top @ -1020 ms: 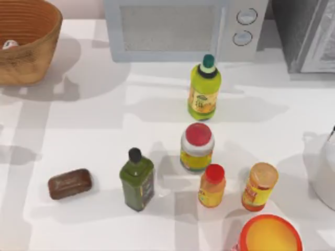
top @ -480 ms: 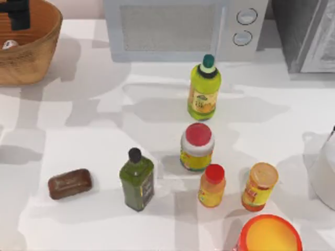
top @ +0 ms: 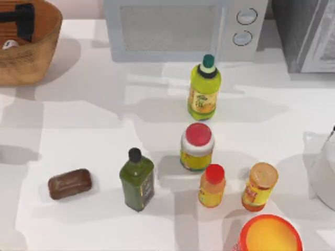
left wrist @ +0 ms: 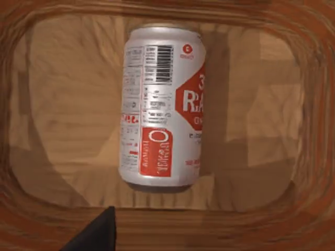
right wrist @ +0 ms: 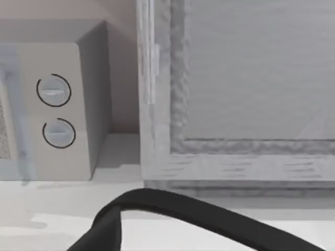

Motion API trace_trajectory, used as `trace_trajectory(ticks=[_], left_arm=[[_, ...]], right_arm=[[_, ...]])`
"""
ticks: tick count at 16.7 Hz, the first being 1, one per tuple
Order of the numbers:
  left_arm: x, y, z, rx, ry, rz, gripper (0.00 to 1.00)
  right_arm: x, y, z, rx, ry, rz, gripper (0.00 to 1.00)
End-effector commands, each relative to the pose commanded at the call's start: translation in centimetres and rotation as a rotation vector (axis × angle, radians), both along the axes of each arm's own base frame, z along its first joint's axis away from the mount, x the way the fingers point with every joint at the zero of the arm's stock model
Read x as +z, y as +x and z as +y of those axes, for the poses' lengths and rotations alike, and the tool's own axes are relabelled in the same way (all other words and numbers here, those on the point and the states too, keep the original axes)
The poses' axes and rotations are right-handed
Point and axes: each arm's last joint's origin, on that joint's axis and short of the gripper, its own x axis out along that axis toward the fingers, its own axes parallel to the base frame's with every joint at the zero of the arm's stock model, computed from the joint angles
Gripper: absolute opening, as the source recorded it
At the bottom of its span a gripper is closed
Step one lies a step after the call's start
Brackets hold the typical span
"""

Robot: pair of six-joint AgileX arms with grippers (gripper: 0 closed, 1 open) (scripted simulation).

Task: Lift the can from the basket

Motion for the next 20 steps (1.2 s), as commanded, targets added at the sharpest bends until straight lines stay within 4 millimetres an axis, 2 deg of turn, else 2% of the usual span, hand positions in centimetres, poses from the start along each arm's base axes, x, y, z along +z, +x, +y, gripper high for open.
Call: trace_trajectory(ticks=[2, 5, 10, 16, 20], left_arm=[[-1.2, 1.2, 0.6, -0.014, 0.006, 0.038, 1.00], [-1.8, 2.4, 1.5, -0.040, 0.024, 0.058, 1.00], [-1.0, 3.1, 2.1, -0.061, 0.049, 0.021, 1.00], [-0.9, 3.2, 1.8, -0.065, 0.049, 0.017, 1.00], [-4.4, 4.3, 1.9, -0.061, 0.050, 0.022, 1.00]], right_arm=[[0.0, 0.0, 0.0, 0.000, 0.000, 0.000, 1.00], [0.0, 0.0, 0.0, 0.000, 0.000, 0.000, 1.00], [0.0, 0.0, 0.0, 0.000, 0.000, 0.000, 1.00], [0.0, 0.0, 0.0, 0.000, 0.000, 0.000, 1.00], [0.0, 0.0, 0.0, 0.000, 0.000, 0.000, 1.00]])
